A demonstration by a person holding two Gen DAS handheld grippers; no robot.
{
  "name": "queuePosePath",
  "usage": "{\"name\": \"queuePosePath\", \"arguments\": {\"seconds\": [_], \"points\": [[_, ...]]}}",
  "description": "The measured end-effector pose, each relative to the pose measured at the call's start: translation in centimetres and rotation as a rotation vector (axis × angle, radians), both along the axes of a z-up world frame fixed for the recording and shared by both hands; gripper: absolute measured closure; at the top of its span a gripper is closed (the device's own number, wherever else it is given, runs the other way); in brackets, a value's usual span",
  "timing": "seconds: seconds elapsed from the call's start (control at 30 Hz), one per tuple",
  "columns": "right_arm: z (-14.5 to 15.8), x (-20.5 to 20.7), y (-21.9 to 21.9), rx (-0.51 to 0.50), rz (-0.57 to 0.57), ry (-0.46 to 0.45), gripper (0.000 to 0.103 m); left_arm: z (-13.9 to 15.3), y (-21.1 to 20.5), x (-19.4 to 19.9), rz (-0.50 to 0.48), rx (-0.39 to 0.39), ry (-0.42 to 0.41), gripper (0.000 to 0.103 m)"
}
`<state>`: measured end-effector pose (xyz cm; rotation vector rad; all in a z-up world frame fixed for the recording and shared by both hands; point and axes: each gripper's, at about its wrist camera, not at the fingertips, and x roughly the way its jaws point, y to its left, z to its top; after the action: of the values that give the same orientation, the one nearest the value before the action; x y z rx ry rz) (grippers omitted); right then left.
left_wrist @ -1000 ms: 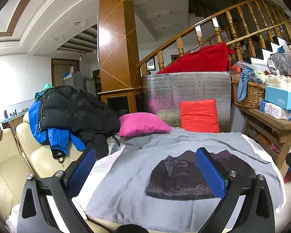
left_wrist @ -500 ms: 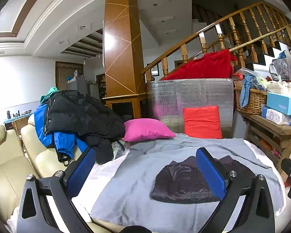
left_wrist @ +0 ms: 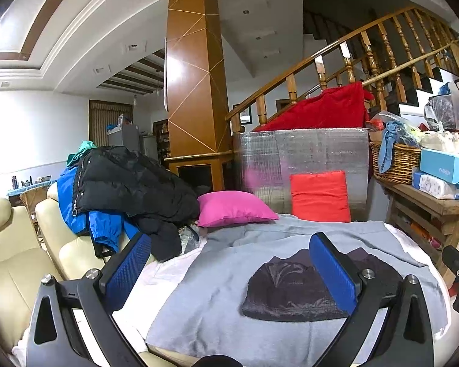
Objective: Fold large clothes
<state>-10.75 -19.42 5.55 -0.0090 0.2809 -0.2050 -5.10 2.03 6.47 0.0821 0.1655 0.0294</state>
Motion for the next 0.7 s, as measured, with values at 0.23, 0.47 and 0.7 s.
{"name": "queuePosePath", "arguments": {"seconds": [0.23,0.47,0.7], "points": [[-0.9,1.0,0.2,-0.018,-0.023,0.046,0.015,-0.4,-0.3,0.1,-0.009,-0.003,0.015,0.000],[-1.3,1.3,0.0,0.003,-0.020,0.050,0.015,-1.1,-0.4,0.8,-0.020,0.004,0.042,0.000],[-1.2,2.5,0.0,-0.011,-0.017,0.052,0.015,-1.5,0.3,1.9,-0.004,-0.015,0.057,0.000]]}}
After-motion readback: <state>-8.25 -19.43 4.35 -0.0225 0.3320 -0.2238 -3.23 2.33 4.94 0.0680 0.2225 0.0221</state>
